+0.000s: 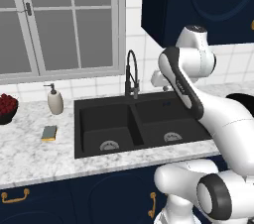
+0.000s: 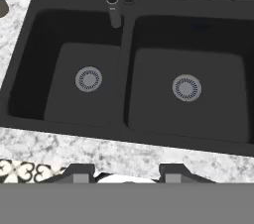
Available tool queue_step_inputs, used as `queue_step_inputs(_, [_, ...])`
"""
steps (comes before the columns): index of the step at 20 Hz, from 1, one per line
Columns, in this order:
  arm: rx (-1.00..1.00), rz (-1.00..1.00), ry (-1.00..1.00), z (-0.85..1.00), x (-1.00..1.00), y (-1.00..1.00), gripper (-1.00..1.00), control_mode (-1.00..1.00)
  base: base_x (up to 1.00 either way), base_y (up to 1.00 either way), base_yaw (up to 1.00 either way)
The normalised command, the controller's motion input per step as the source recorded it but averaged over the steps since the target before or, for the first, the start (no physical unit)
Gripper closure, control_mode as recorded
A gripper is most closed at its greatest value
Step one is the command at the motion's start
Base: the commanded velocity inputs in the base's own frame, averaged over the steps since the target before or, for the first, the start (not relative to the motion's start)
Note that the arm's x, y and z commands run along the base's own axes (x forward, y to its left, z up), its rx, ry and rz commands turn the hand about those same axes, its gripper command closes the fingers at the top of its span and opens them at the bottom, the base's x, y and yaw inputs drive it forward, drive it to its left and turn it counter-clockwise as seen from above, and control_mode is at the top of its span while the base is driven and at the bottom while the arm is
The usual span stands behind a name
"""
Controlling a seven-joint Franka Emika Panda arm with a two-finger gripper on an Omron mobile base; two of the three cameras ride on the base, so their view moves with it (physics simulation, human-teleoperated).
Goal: Pick the pan and sponge and place them into the sink. Then turn on the water.
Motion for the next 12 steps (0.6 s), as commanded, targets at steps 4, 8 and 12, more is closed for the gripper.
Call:
queue_step_inputs(4, [0.00, 0.02, -0.01, -0.16, -0.02, 0.45, -1.00, -1.00, 0.00, 0.00, 0.00])
queue_step_inputs(8, [0.00, 0.00, -0.04, -0.14, -0.06, 1.00, -1.00, -1.00, 0.00, 0.00, 0.00])
queue_step_inputs(12, [0.00, 0.00, 0.02, -0.06, 0.00, 1.00, -1.00, -1.00, 0.00, 0.00, 0.00])
